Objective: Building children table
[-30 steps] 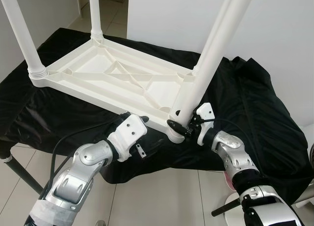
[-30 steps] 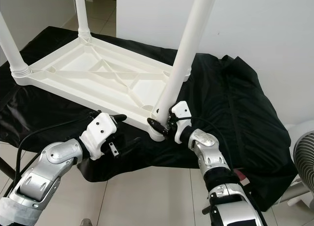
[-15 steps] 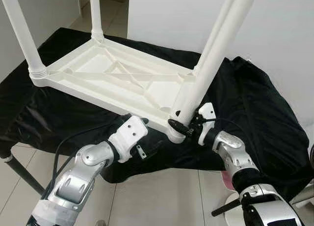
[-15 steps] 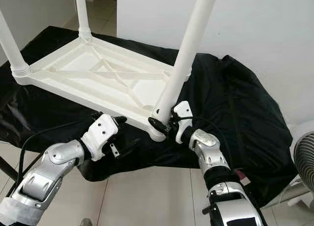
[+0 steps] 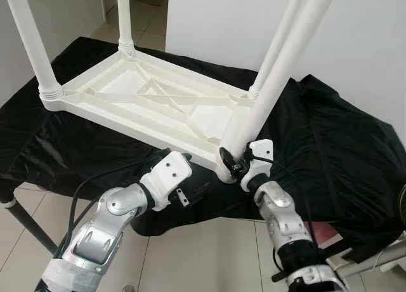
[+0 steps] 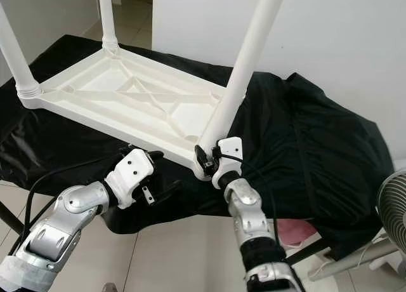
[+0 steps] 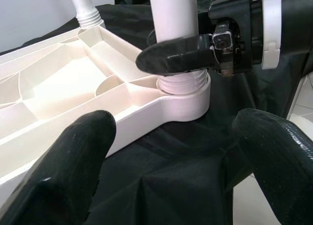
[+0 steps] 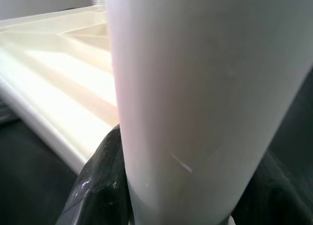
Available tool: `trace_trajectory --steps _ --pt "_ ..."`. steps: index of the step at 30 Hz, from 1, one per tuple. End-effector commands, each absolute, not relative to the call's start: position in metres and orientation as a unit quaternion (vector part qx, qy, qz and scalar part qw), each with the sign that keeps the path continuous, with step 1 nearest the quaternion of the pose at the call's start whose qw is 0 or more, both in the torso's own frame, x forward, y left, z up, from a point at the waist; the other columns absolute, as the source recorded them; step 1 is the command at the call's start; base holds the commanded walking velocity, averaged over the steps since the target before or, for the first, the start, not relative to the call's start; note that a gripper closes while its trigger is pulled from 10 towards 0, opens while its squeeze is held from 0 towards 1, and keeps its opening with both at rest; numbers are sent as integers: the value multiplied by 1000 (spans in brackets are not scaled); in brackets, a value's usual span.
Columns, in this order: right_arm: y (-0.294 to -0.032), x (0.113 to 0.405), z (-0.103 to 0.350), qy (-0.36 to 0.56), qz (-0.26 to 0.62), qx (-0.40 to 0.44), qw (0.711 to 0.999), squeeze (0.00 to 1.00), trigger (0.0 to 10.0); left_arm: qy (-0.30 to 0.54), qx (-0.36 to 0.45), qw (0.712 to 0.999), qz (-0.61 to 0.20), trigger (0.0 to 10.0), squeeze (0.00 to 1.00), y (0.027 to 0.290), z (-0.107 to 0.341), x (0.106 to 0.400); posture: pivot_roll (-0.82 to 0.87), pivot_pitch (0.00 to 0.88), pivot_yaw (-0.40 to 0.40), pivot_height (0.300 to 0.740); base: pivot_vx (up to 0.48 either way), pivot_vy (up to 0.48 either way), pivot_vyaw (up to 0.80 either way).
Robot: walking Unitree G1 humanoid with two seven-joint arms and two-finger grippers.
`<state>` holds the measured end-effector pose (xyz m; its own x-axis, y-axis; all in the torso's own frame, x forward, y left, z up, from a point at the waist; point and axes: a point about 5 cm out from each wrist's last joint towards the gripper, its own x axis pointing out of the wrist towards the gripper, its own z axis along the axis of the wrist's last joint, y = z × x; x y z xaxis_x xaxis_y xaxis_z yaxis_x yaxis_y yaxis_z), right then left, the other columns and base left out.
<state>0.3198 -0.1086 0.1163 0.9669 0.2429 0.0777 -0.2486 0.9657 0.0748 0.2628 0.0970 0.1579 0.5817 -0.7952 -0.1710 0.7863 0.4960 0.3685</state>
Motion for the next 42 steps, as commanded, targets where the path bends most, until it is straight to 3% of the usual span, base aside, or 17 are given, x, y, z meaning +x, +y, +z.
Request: trace_trajectory --steps 1,5,28,29,31,32,42 --pt "-112 318 115 -31 80 38 996 0 10000 -15 211 874 -438 10000 0 96 155 262 183 0 -179 740 0 0 0" --pt "-96 316 122 -37 91 40 994 0 10000 -14 214 874 -437 10000 0 98 155 261 185 0 -176 740 0 0 0" --pt "-93 305 122 -19 90 28 995 0 10000 -12 214 874 -436 10000 0 98 155 260 187 0 -182 740 0 0 0" --pt "-93 305 122 -19 93 27 995 635 10000 -13 214 874 -436 10000 0 99 155 260 188 0 -181 740 0 0 0" --pt "-93 304 122 -20 95 25 995 635 10000 -13 215 874 -436 10000 0 99 155 260 188 0 -179 740 0 0 0" --pt "-93 303 123 -20 98 29 995 1000 10000 -12 215 874 -436 10000 0 99 155 259 188 0 -179 740 0 0 0" --pt "-96 300 126 -34 117 34 992 1000 10000 -12 217 873 -436 10000 0 101 155 260 182 0 -169 740 0 0 0"
